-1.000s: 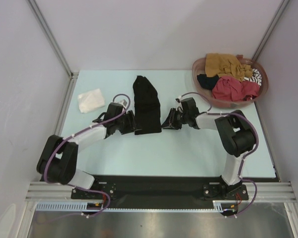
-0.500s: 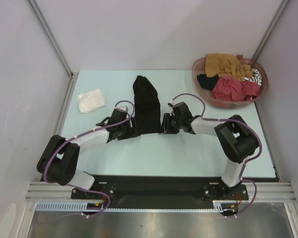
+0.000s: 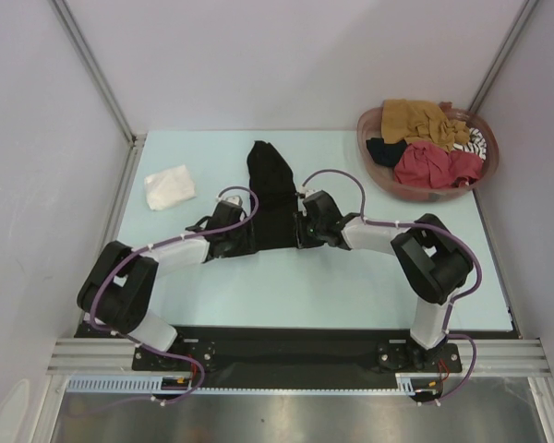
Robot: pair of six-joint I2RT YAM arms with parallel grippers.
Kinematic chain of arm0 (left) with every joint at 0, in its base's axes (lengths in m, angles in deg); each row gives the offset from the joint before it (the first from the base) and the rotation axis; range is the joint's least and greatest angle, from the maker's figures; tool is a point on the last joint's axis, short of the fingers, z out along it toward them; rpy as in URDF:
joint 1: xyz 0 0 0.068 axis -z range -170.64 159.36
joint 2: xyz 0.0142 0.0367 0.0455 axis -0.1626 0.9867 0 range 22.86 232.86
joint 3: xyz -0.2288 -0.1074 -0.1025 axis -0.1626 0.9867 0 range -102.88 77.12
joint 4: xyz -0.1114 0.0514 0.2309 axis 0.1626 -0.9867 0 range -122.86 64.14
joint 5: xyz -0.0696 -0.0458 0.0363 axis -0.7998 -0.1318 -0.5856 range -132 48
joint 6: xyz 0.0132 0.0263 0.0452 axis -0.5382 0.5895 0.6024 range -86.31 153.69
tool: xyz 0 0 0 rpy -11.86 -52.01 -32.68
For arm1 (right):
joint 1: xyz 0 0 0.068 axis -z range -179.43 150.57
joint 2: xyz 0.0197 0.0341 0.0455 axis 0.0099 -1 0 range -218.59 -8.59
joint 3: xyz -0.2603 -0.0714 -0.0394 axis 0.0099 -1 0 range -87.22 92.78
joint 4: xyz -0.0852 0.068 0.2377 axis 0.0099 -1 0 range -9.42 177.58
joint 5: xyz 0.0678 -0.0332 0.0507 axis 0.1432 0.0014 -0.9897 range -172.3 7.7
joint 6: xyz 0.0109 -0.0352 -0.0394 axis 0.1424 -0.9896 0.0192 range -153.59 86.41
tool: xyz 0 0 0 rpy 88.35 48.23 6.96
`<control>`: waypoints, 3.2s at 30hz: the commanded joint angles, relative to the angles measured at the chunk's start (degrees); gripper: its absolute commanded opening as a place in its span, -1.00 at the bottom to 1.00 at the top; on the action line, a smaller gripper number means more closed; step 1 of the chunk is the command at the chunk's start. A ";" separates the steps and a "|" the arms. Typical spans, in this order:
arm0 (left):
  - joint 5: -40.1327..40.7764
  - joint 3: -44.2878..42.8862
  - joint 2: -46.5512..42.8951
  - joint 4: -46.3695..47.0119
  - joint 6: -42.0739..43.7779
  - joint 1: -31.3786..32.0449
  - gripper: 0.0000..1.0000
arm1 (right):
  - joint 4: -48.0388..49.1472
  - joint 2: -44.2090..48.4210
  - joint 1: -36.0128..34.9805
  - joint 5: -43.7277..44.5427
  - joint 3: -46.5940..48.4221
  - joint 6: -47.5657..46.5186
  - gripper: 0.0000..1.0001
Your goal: Fold and stack the tank tops
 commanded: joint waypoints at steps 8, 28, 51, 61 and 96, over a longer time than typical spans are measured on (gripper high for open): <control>2.96 -4.78 5.09 -1.26 4.12 2.07 0.06 | -3.56 -3.29 -1.12 5.98 2.89 -3.69 -0.70; -2.49 -6.80 11.76 0.58 7.20 3.30 -1.00 | -2.86 -2.76 0.20 2.29 2.63 -2.73 -1.00; -5.56 7.52 -22.41 -11.62 -3.96 10.06 -0.99 | -12.95 25.95 -9.20 5.10 -12.57 6.15 -1.00; -7.23 6.12 -32.18 -19.54 -6.16 12.09 -0.99 | -20.52 35.29 -12.19 7.48 -12.40 7.56 -1.00; -9.08 -39.64 -21.01 -39.47 4.39 4.71 -0.99 | -37.65 27.81 -0.41 -0.52 28.89 -0.09 -1.00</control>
